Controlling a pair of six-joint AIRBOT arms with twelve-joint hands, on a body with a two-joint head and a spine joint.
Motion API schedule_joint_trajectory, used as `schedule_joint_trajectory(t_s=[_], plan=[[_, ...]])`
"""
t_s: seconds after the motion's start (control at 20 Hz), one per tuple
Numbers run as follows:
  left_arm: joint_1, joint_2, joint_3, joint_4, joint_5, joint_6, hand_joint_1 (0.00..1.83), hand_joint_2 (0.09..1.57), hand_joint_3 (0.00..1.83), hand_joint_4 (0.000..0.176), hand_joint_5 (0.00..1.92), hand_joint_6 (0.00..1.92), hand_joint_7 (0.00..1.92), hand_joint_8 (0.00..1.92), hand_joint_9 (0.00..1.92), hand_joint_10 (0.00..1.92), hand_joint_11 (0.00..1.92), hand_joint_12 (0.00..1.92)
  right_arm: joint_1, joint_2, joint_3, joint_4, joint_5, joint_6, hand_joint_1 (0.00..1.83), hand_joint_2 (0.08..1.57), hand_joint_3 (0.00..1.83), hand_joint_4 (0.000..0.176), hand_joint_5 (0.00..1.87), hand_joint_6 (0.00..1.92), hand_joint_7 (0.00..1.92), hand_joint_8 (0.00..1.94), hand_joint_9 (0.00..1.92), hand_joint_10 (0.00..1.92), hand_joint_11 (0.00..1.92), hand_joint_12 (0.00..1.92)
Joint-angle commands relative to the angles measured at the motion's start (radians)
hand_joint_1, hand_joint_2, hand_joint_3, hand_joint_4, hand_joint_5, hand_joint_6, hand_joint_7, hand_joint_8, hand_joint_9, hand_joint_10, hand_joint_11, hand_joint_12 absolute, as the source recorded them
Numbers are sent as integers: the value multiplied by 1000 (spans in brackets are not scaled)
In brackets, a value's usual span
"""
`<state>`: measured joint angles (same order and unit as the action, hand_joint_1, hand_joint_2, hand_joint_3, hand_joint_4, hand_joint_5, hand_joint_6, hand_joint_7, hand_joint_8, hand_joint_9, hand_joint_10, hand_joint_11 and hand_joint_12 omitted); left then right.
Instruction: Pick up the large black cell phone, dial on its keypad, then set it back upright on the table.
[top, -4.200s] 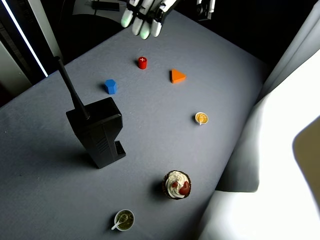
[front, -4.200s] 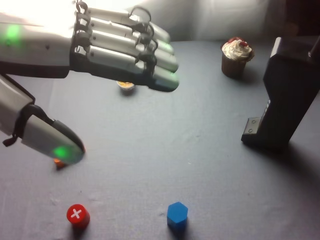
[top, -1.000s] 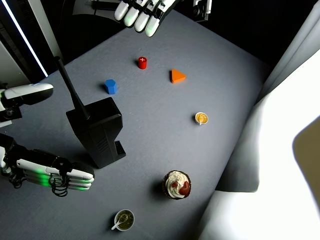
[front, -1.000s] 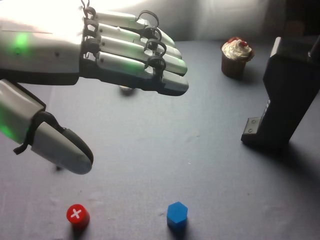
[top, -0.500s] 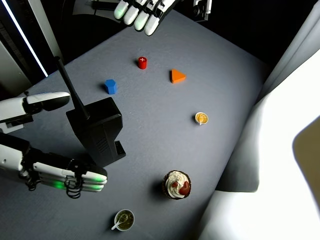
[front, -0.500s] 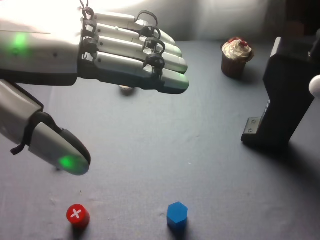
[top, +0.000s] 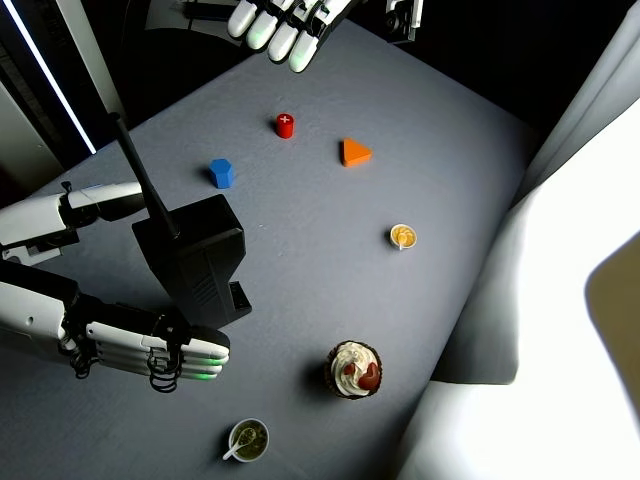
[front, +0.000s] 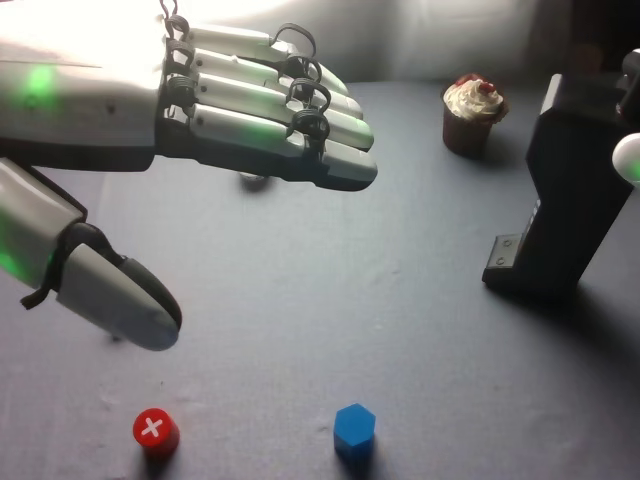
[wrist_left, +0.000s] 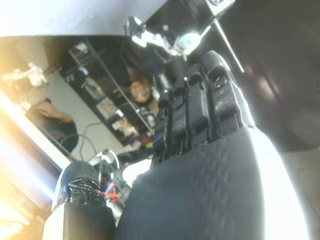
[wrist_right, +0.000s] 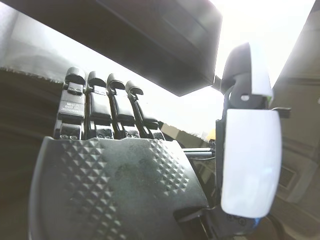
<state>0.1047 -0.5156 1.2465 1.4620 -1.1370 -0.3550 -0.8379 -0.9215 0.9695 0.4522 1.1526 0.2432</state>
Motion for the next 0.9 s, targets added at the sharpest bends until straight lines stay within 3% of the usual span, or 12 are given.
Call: schedule_joint_trajectory(t_s=[0.0, 0.35, 0.8, 0.85], plan=[[-21, 3, 2, -100, -31, -4, 0, 1055, 0, 0, 159, 6, 154, 8, 148, 7, 0, 465, 13, 5, 8, -11, 121, 8, 783, 943, 5, 0, 0, 0, 0, 0, 0, 0, 23, 12], [-22, 2, 5, -100, -32, -5, 0, 1054, 0, 0, 132, 1, 122, 1, 114, 0, 0, 362, 29, -20, 30, -12, 110, -2, 823, 961, 6, 0, 0, 0, 0, 0, 0, 0, 45, 27], [-23, -2, 9, -99, -32, -6, 0, 1062, 2, 0, 156, 3, 139, 1, 142, 1, 0, 410, 66, -42, 48, -18, 87, -7, 868, 984, 6, 0, 0, 0, 0, 0, 0, 0, 68, 61], [-23, -2, 9, -99, -32, -6, 0, 1060, 1, 0, 160, 3, 150, 4, 155, 4, 0, 444, 73, -42, 50, -20, 83, -7, 843, 1019, 0, 0, 0, 0, 0, 0, 0, 0, 13, 186]])
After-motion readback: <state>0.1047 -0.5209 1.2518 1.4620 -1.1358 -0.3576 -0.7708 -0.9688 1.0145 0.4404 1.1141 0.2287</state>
